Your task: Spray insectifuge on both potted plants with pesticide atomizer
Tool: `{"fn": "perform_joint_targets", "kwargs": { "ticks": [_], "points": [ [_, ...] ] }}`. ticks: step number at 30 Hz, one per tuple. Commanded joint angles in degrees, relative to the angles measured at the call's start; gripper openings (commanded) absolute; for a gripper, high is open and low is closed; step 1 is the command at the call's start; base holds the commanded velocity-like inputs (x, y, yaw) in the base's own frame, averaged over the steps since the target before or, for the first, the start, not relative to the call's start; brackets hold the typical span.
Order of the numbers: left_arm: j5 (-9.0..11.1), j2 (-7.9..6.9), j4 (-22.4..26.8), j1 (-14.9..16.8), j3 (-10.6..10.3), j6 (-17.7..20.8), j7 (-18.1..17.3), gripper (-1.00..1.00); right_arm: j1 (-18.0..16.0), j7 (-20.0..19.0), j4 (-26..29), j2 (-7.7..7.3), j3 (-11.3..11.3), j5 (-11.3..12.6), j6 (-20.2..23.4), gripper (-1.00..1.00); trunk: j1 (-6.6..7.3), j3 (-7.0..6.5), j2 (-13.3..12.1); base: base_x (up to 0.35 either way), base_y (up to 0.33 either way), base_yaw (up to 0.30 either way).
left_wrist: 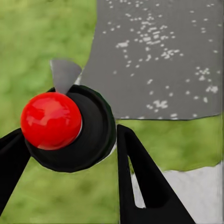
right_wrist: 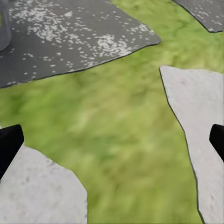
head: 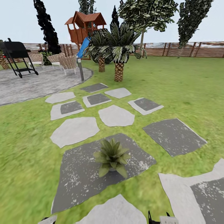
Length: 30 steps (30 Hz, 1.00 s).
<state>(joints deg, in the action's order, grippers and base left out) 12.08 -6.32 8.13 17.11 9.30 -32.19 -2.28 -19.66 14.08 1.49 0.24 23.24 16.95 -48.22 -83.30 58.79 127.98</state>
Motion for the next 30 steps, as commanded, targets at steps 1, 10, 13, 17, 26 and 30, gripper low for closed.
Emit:
{"fn": "perform_joint_targets", "kwargs": {
  "ticks": [1,10,13,17,26,30],
  "points": [
    [0.40,0.00,-0.05,0.03,0.02,-0.15,-0.27,-1.00,-0.03,0.24,-0.03,0.02,0.49,0.36,-0.12,1.00,-0.03,0.05,0.02,0.339,0.000,0.000],
    [0.30,0.00,-0.05,0.03,0.02,-0.22,-0.34,-1.00,-0.03,0.33,0.00,0.22,0.52,0.42,-0.18,1.00,-0.03,0.05,0.02,0.185,0.000,0.000],
    [0.17,-0.22,0.03,0.03,-0.06,-0.24,-0.46,-1.00,-0.03,0.39,0.08,0.08,0.47,0.46,-0.15,1.00,-0.03,0.05,0.02,0.006,0.000,0.000],
    [-4.87,-0.74,0.82,0.11,-2.50,-0.15,-1.17,-1.00,-0.03,-0.02,0.33,0.03,0.84,-0.18,-0.10,1.00,-0.03,0.05,0.02,0.001,0.000,0.000],
    [-43.49,-4.26,1.29,3.05,-9.70,9.61,-20.31,-1.00,-3.90,-26.08,11.40,-0.09,8.19,-21.36,16.49,1.00,-0.03,0.05,0.02,0.000,0.000,0.000],
    [-53.04,-5.86,3.66,10.64,-9.61,20.50,-41.02,-1.00,-7.40,-41.61,23.50,0.86,8.37,-22.72,32.10,1.00,-0.03,0.05,0.02,0.000,0.000,0.000]
  ]
}}
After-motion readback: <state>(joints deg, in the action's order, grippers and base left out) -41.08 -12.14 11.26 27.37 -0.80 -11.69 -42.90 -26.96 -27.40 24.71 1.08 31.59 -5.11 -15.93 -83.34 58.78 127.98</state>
